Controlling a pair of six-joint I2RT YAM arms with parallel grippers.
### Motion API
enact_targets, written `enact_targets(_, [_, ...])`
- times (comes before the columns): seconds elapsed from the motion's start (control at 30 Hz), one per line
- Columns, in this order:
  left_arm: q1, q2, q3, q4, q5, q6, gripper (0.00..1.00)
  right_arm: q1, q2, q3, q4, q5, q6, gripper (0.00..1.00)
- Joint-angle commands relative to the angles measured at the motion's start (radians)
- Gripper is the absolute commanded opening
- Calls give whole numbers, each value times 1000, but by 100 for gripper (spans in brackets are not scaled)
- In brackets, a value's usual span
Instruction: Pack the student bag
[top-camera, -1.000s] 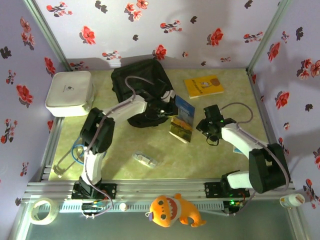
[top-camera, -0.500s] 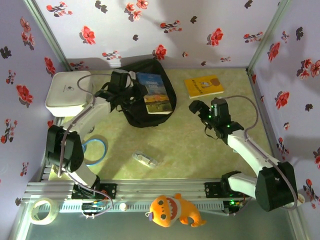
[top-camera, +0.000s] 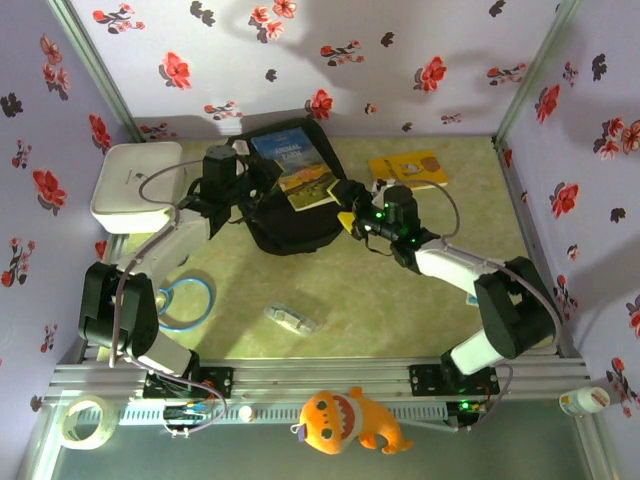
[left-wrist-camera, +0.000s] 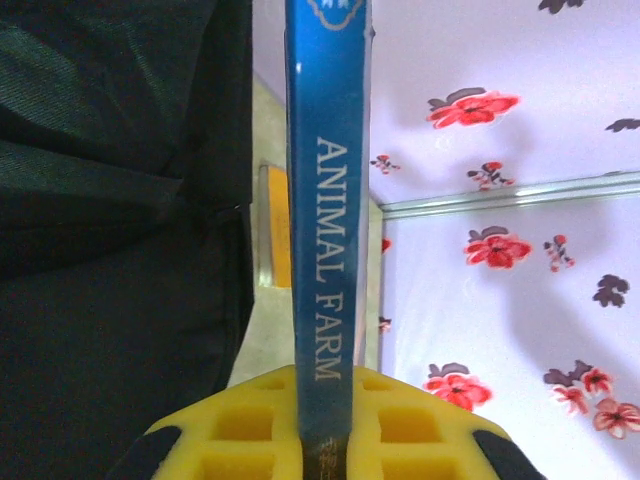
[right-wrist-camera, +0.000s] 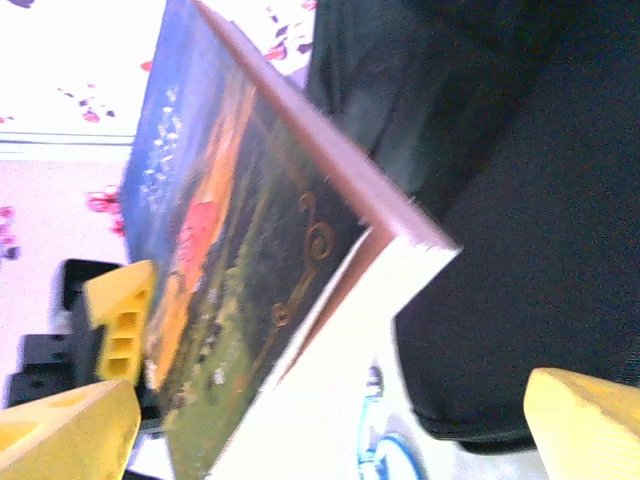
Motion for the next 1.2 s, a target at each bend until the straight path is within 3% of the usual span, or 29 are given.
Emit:
enact_targets(0.0, [6,-43,-5,188,18,-70,0,12,49,44,226,-39,139,99])
enact_targets(0.27, [1,-32,-26,286,18,-146,0,25,129,60,342,23,289,93])
enact_targets(0.67, [-4,-10,-53,348,21,-199,0,51,192,91,419,35,309,69])
enact_targets(0.97, [-18,-24,-80,364,8,-219,0,34,201,111,386,48,209,24])
enact_targets(1.07, [-15,-44,-104,326,-4,-183,19,22,184,93,371,60,184,15])
enact_targets(1.1, [-13,-53,-113,309,-8,-158,34,14,171,84,354,66,174,12])
enact_targets(1.17, [-12,-79,-144,277,-26,-87,49,-3,138,62,311,74,148,10])
